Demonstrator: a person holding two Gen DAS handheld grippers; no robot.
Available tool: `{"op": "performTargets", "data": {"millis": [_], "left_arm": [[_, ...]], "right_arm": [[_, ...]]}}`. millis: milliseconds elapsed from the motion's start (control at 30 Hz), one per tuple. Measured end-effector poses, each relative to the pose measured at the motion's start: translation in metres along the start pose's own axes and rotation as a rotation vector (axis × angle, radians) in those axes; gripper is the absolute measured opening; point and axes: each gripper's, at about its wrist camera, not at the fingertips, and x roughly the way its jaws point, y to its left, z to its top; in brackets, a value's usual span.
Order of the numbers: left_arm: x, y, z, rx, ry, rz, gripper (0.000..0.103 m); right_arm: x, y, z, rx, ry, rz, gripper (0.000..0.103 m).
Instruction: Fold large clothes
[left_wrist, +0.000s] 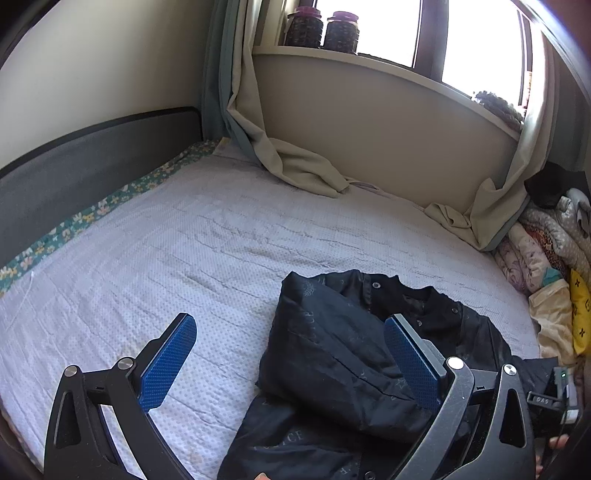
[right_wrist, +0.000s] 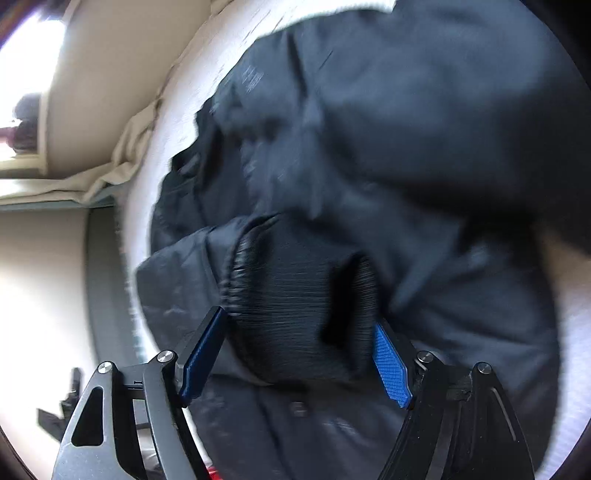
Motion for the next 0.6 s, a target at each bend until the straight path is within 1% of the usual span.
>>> {"op": "performTargets", "data": {"millis": [33,67,100,133,167,200,233,300,400,467,533,600], "left_arm": [[0.0,0.001,0.0,-0.007,0.002,-0.002,0.103],[0.0,0.002,0.001,-0.01,0.004,-0.002,0.103],[0.001,0.002,0.001,-0.014,0.005,0.0,0.103],[0.001,0.004,0.001,-0.017,0.007,-0.001,0.103],[0.001,0.004,0.001,-0.017,0.007,-0.002,0.103],[0.001,0.004,0.001,-0.016,0.007,-0.001,0.103],[0.001,0.004,0.001,-0.015,0.007,0.0,0.103],[0.001,0.003,0.001,-0.016,0.008,0.0,0.103],[0.002,0.001,0.0,-0.023,0.015,-0.002,0.103],[0.005,0.0,-0.001,-0.024,0.021,-0.003,0.103],[0.008,-0.003,-0.002,-0.02,0.031,-0.006,0.103],[0.011,-0.006,-0.005,-0.012,0.039,-0.007,0.103]], "right_arm": [[0.006,0.003,-0.001,-0.018,0.015,0.019,0.075],[0.01,0.007,-0.002,-0.037,0.019,0.023,0.066],[0.016,0.013,-0.003,-0.071,0.02,0.022,0.05],[0.019,0.018,-0.003,-0.099,0.023,0.005,0.046],[0.022,0.026,-0.004,-0.14,0.017,-0.019,0.037],[0.024,0.034,-0.004,-0.177,0.004,-0.041,0.031],[0.025,0.041,-0.004,-0.209,-0.011,-0.058,0.029],[0.021,0.063,-0.003,-0.305,-0.068,-0.101,0.024],[0.01,0.098,-0.002,-0.443,-0.168,-0.137,0.022],[0.003,0.116,0.0,-0.513,-0.225,-0.152,0.021],[-0.003,0.127,0.003,-0.55,-0.266,-0.152,0.021],[-0.01,0.129,0.008,-0.555,-0.298,-0.141,0.021]]}}
